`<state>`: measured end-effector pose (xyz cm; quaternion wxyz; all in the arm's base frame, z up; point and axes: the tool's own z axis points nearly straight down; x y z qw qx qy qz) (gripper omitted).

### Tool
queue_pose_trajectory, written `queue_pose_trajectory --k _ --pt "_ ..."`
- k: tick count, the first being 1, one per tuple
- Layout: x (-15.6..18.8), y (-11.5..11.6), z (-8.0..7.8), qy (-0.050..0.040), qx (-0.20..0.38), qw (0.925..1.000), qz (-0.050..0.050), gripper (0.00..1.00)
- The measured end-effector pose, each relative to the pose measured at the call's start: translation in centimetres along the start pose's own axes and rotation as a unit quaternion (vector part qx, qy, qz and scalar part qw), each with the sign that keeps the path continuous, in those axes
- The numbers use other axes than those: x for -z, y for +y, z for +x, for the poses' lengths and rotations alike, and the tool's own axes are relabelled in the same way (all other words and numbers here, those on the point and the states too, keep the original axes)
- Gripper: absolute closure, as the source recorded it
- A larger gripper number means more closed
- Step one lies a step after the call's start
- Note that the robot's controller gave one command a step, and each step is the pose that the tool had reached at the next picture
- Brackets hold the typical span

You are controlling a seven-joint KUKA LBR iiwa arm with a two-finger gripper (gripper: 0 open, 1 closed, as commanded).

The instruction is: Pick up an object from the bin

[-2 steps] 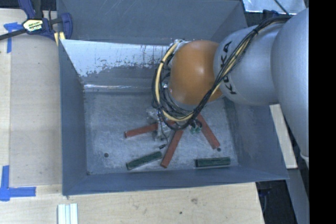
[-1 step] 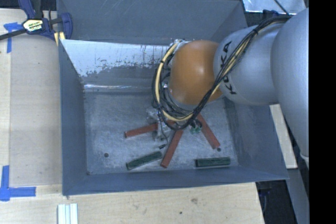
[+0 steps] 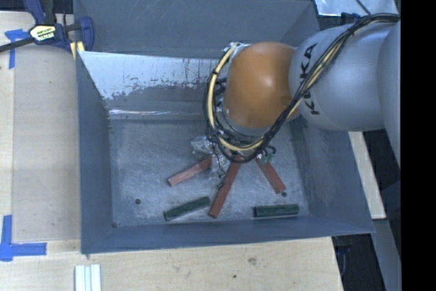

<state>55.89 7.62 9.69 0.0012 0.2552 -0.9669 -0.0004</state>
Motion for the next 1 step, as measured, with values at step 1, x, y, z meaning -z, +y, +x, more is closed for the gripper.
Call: queue_pose_trajectory --k 1 --pt "12.43 0.6 1.62 -0.0026 0.028 0.9996 0.001 1.0"
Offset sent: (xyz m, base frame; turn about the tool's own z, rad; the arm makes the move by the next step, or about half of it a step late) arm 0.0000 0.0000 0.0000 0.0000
